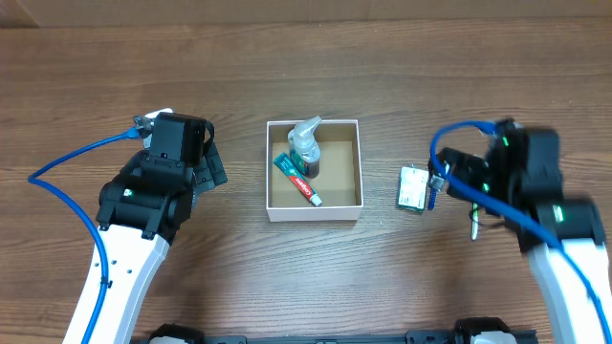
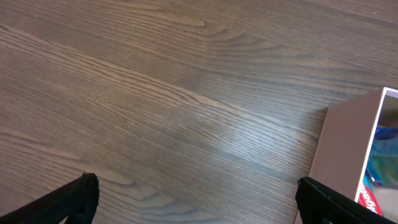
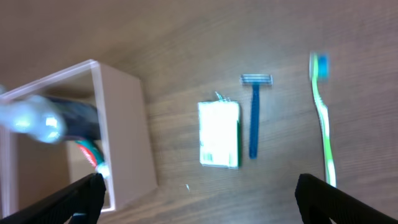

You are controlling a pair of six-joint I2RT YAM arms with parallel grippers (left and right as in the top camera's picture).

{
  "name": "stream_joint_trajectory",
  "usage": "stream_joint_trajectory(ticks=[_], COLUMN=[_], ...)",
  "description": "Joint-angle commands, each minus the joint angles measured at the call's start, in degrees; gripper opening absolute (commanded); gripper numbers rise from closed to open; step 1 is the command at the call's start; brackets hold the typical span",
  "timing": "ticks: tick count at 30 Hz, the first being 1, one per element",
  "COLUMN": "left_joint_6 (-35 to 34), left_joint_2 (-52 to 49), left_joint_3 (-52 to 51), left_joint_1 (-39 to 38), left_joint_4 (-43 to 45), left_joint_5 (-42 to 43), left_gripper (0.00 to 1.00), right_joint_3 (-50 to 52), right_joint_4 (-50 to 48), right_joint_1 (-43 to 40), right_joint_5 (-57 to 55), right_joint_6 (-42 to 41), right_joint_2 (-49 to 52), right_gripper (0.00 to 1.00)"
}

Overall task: Pack container
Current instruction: 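Move the right gripper over the green soap bar pack, then lower the right gripper and grasp the soap bar pack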

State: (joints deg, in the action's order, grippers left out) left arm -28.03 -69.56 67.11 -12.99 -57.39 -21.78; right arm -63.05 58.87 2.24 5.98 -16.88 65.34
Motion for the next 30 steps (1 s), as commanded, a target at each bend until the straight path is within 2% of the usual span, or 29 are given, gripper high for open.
stream_joint_trajectory(ticks=[1, 4, 8, 12, 18, 30], left_joint_6=[1.25, 1.25, 1.25, 1.25, 1.25, 1.25], left_joint_2=[-0.20, -0.20, -0.20, -0.20, -0.20, -0.20], left_joint_3=[0.87, 0.87, 0.87, 0.87, 0.87, 0.87], left_joint_1=[0.24, 0.24, 0.24, 0.24, 0.24, 0.24], left_joint_4=[0.24, 0.24, 0.24, 0.24, 0.24, 0.24], left_joint_5=[-1.09, -1.09, -1.09, -1.09, -1.09, -1.09], left_gripper=[1.00, 1.00, 1.00, 1.00, 1.00, 1.00], right_joint_3=[-2.99, -2.91, -2.75, -0.74, 2.08, 19.82], right_joint_4=[0.85, 0.85, -0.76, -4.24, -7.91, -31.80], right_joint_1=[0.00, 1.18, 6.78, 12.52, 12.81, 12.48], right_joint_5=[1.40, 1.05, -6.45, -13.60, -13.88, -13.25], right_joint_6=[-0.28, -0.26, -0.33, -2.84, -4.11, -2.43], right_joint_2=[9.53, 15.98, 20.59, 21.49, 21.53, 21.59], right_gripper=[1.00, 1.00, 1.00, 1.00, 1.00, 1.00])
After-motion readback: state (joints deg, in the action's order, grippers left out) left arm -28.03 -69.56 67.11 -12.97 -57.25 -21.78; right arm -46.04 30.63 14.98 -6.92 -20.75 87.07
